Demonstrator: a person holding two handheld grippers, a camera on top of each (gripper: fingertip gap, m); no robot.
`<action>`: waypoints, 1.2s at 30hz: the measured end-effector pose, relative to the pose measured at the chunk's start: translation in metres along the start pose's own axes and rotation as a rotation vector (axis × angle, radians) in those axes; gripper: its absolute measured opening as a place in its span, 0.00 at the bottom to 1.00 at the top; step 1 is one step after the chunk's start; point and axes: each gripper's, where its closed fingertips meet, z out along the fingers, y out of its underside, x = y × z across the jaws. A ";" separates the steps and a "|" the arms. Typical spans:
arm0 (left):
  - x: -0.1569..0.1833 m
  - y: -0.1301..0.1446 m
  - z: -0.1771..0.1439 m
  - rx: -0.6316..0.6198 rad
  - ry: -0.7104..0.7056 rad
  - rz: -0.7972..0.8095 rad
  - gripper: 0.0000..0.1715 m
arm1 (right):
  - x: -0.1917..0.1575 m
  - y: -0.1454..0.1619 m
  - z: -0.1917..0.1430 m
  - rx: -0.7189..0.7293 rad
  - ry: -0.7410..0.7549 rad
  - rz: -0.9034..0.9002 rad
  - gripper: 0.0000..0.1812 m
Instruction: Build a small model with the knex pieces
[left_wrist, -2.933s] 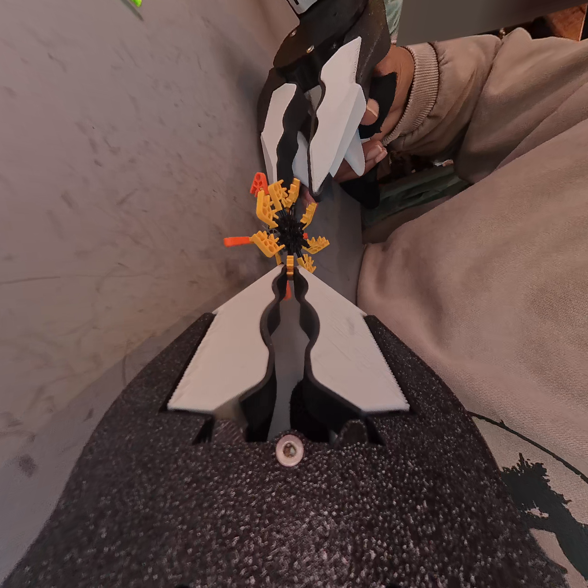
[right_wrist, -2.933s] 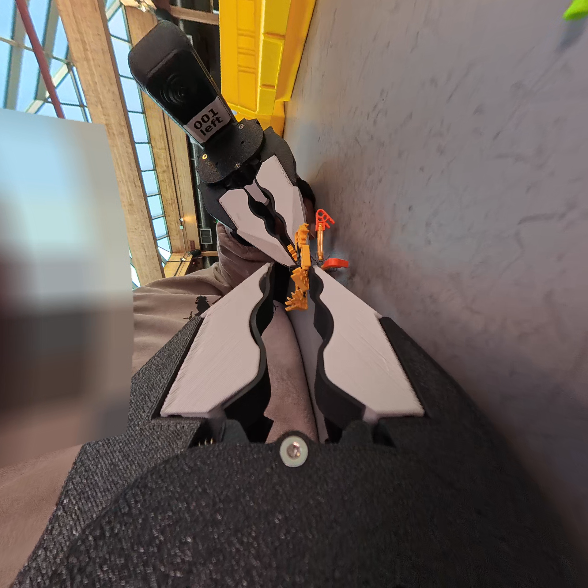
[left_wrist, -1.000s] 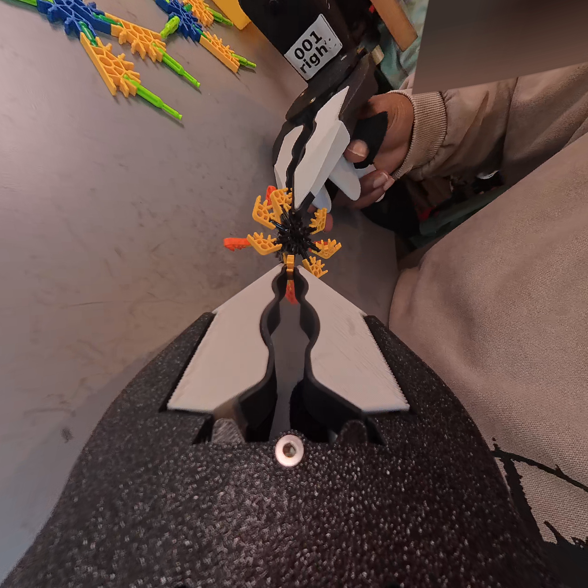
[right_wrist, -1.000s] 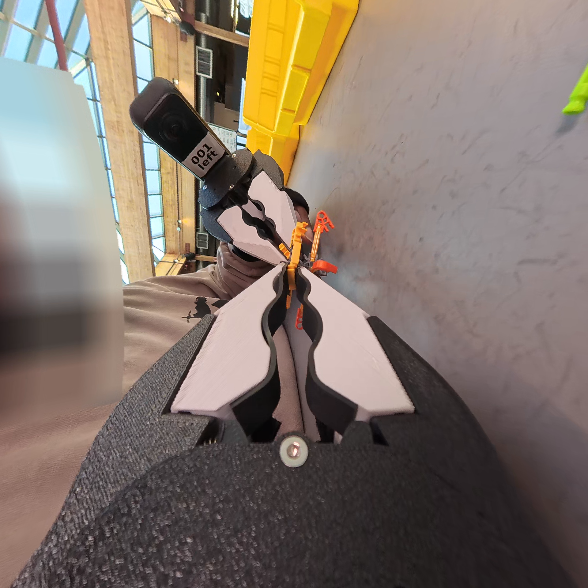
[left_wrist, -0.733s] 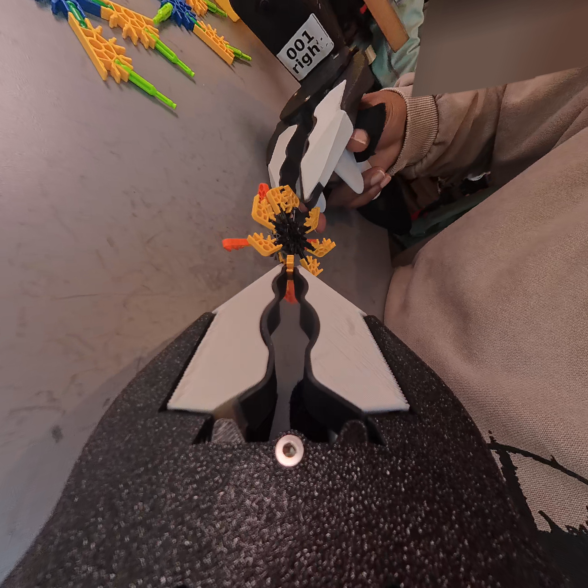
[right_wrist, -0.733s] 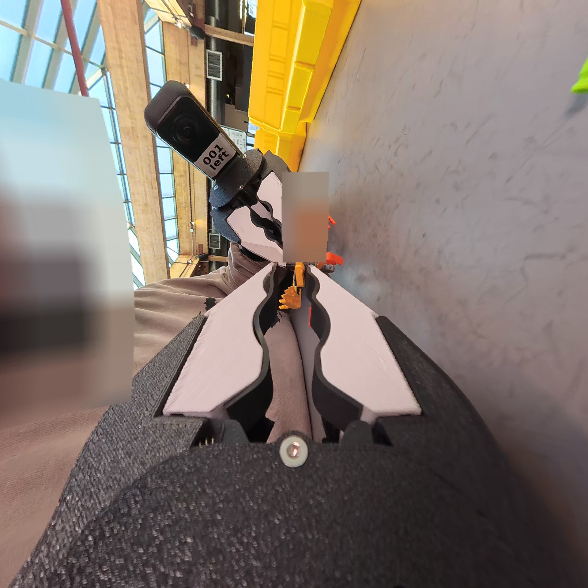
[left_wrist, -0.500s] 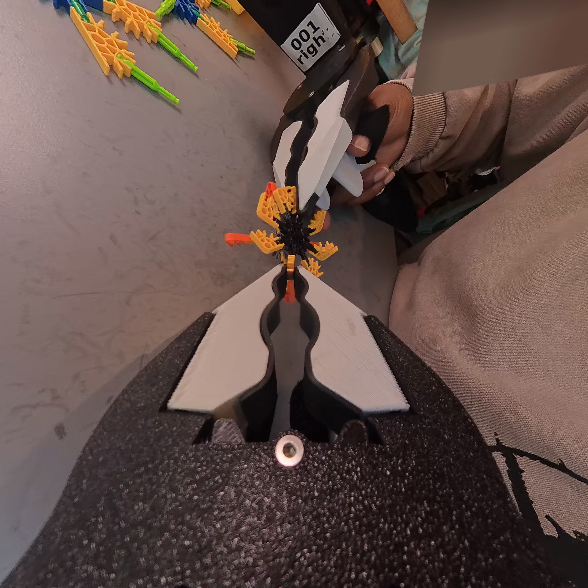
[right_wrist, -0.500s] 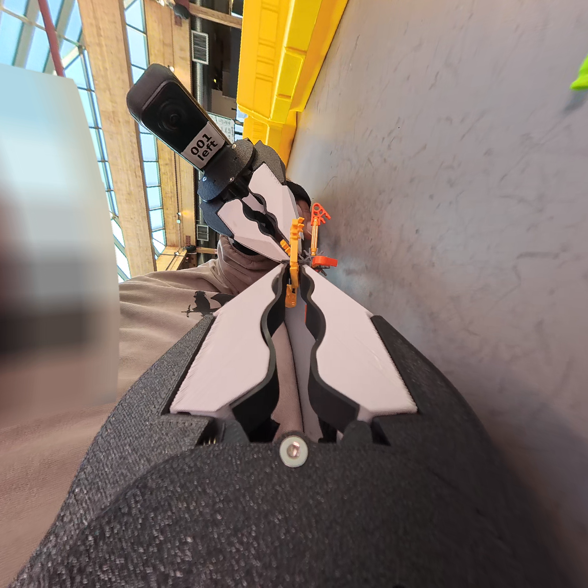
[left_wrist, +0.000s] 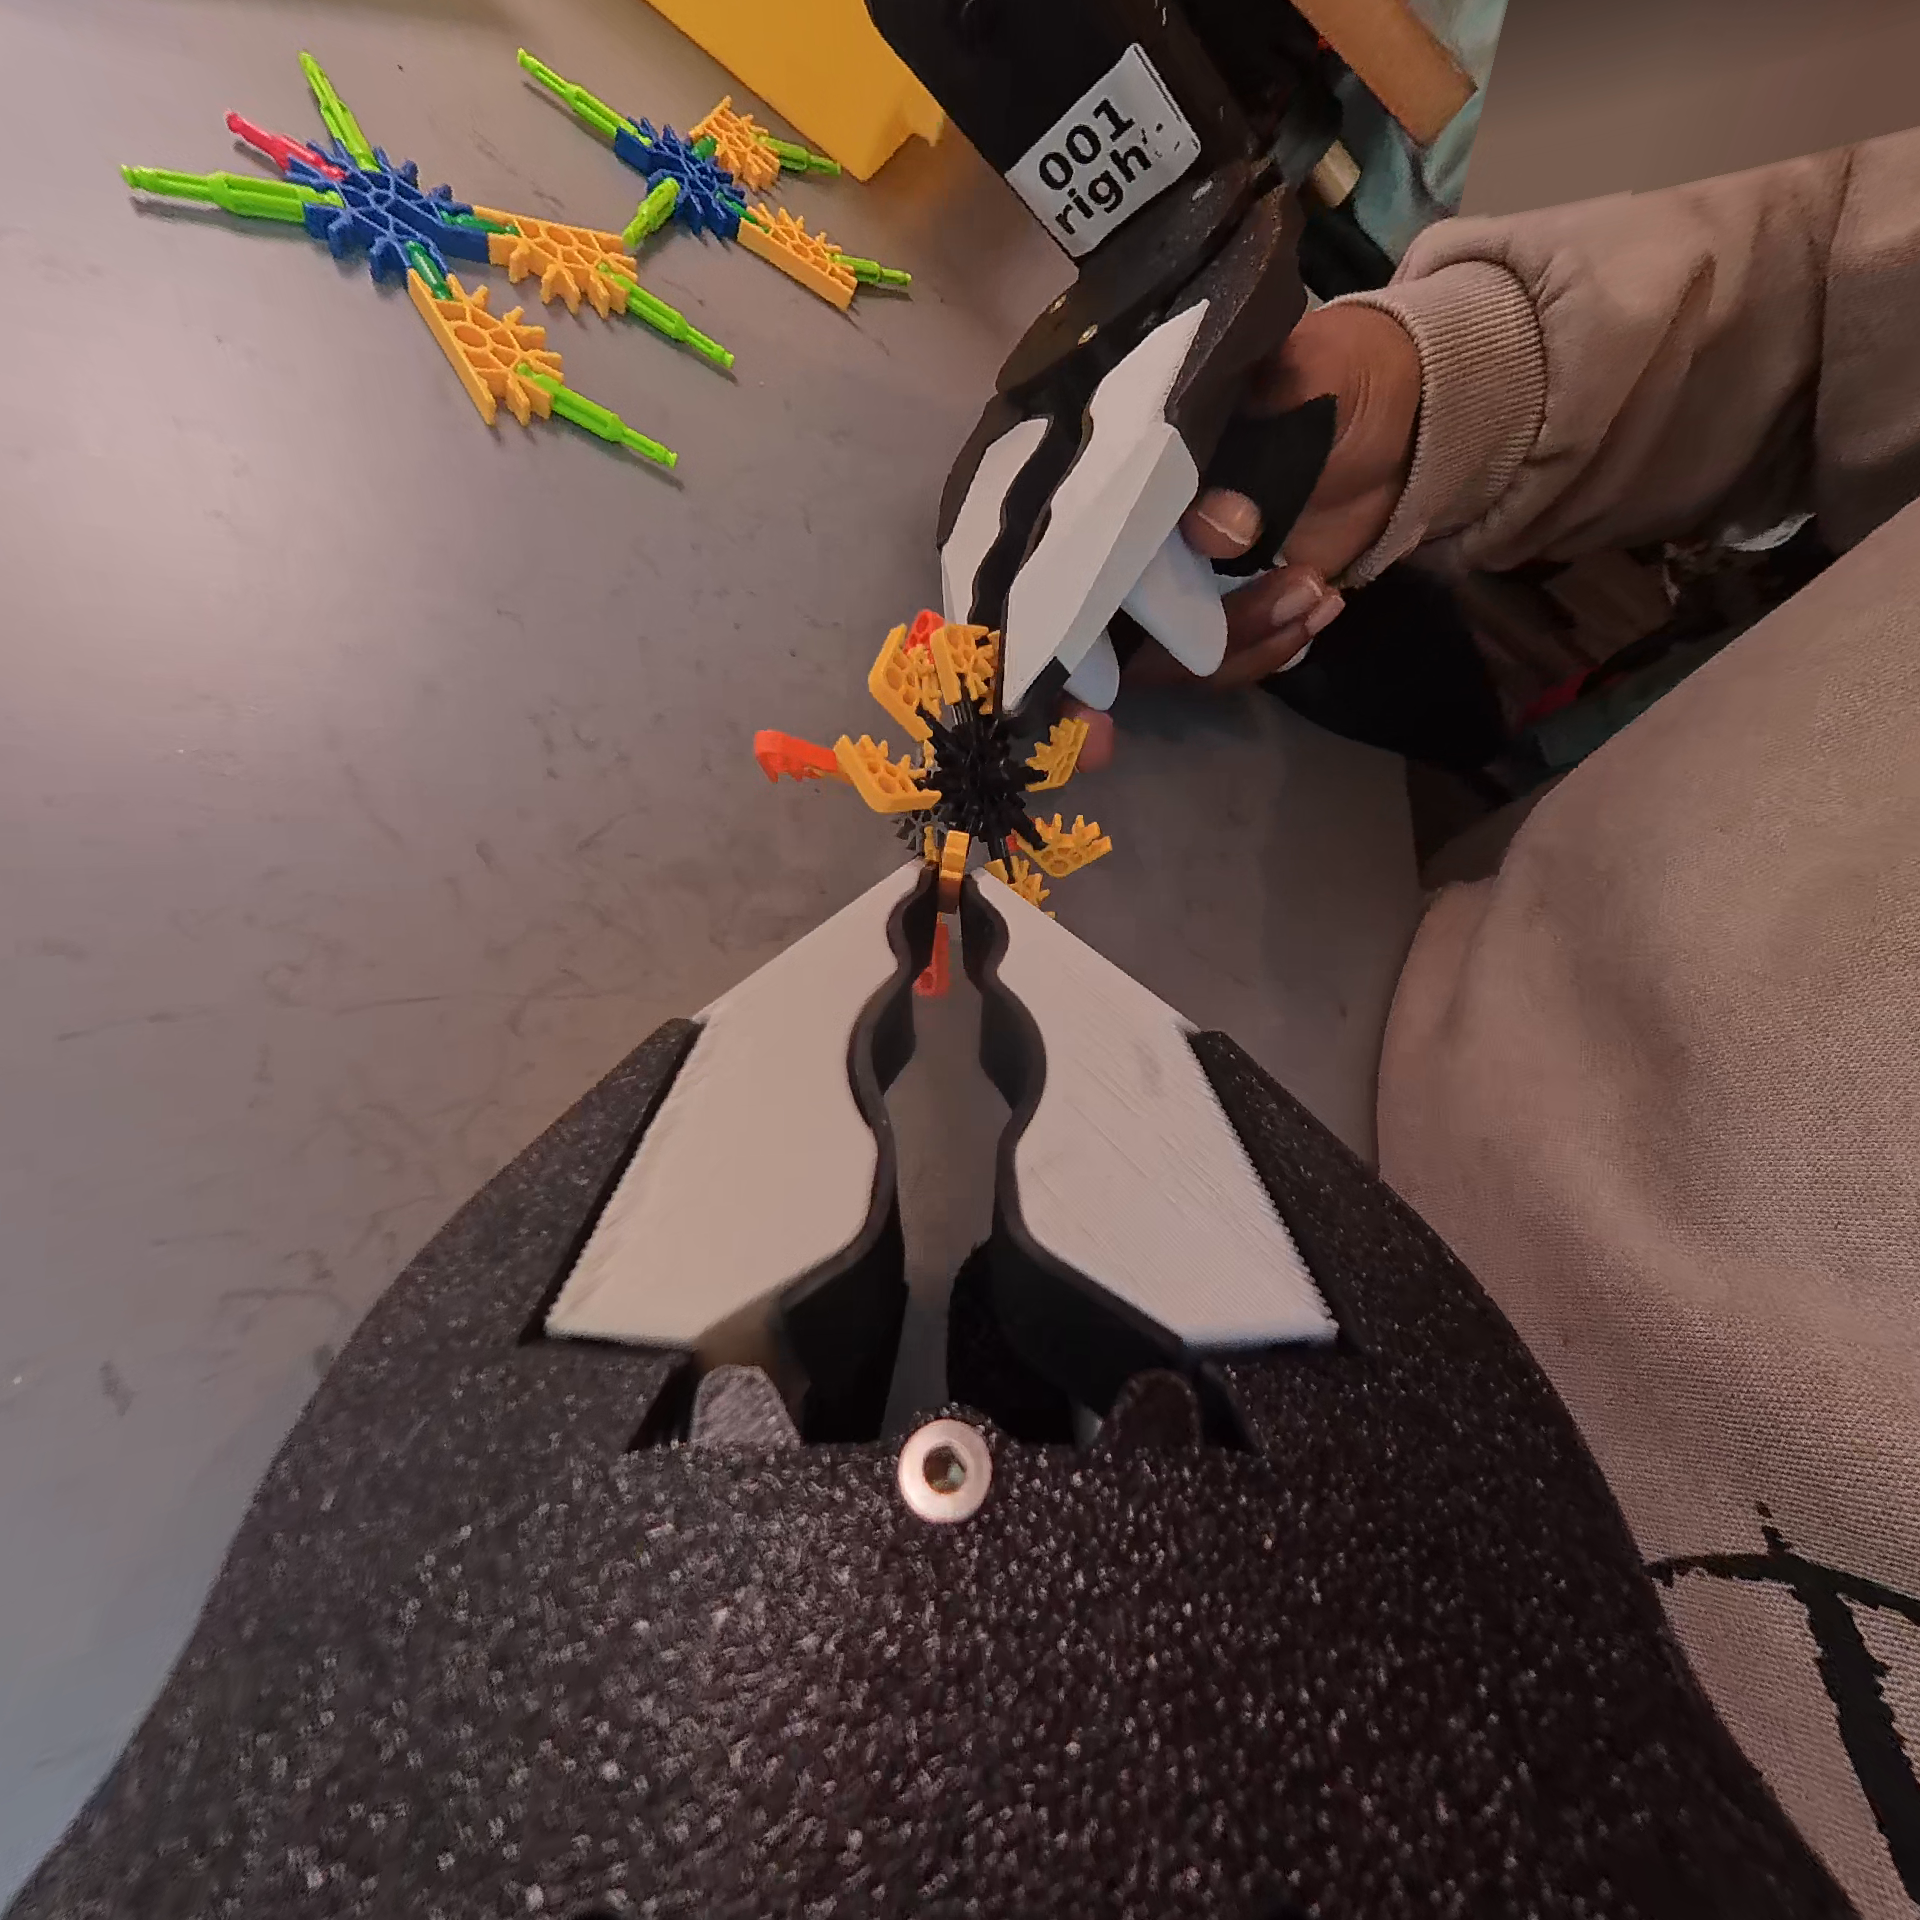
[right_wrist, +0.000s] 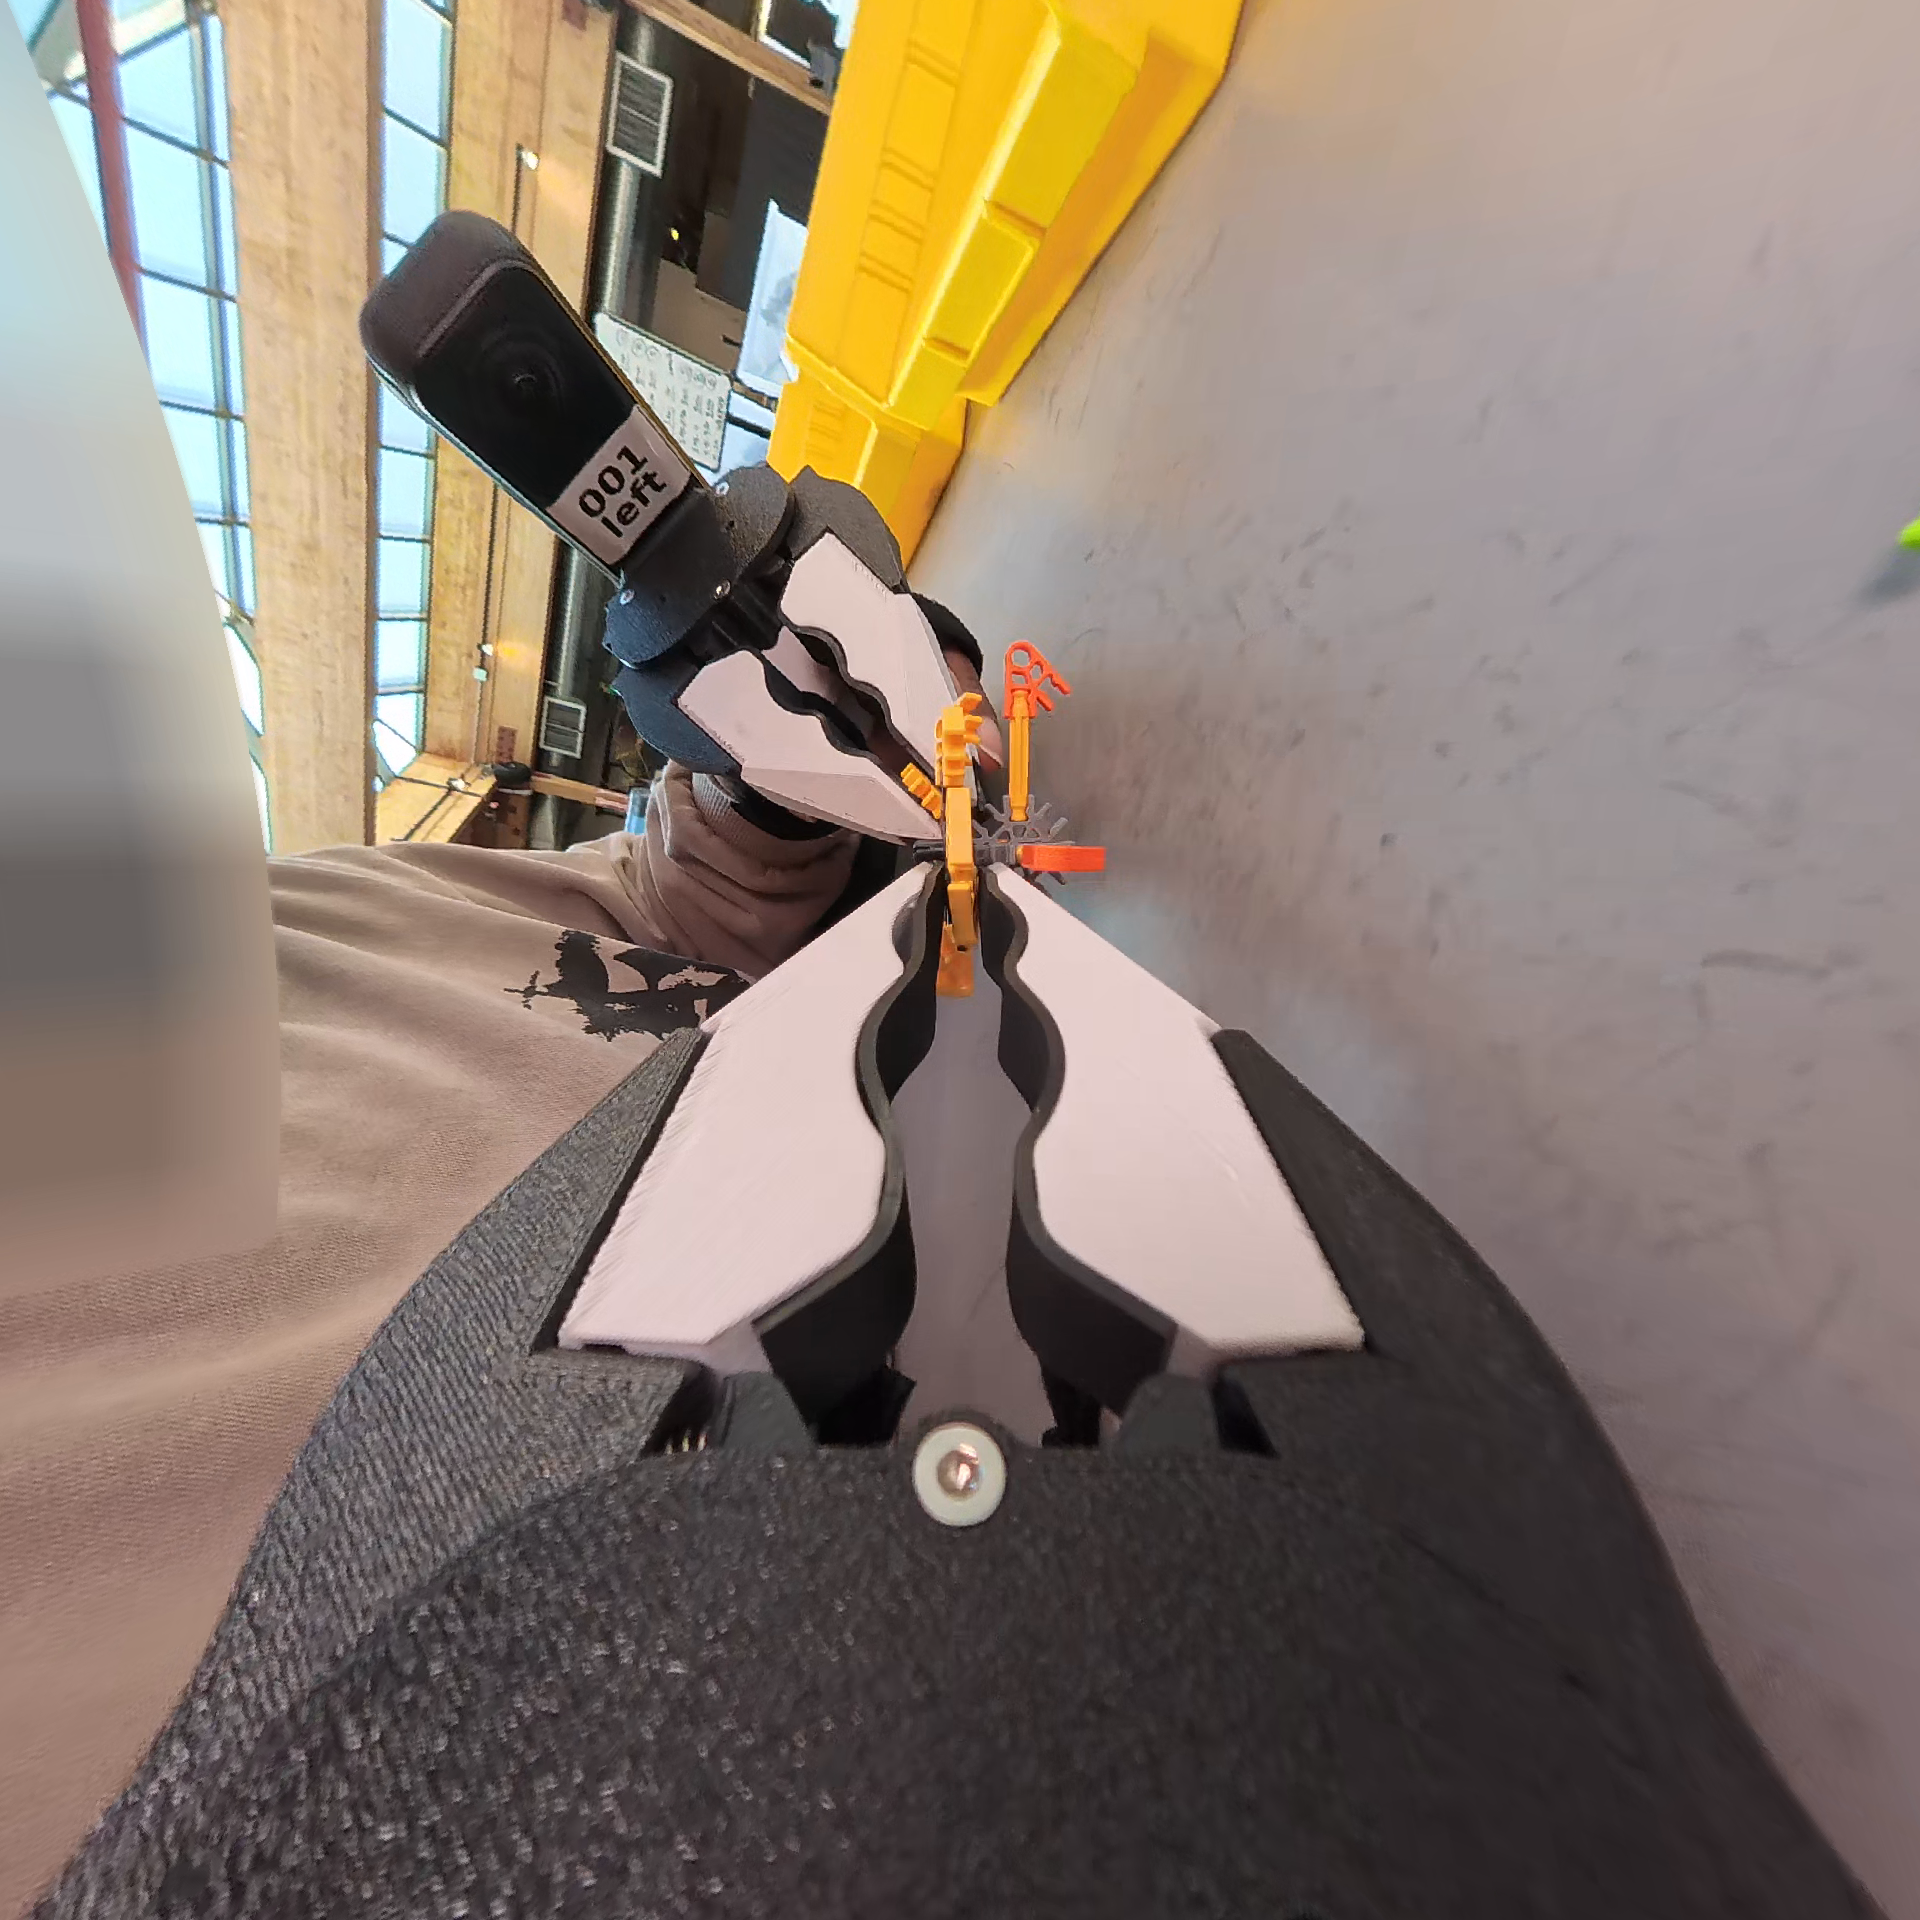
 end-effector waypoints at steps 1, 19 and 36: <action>0.000 -0.001 0.000 0.005 -0.006 0.011 0.02 | -0.002 -0.002 -0.001 0.008 -0.004 -0.022 0.02; -0.007 -0.015 -0.004 0.085 -0.120 0.048 0.03 | -0.009 -0.011 -0.002 0.074 0.006 -0.174 0.01; -0.007 -0.039 -0.024 0.314 0.049 -0.206 0.08 | -0.027 -0.033 0.000 0.199 -0.146 -0.123 0.00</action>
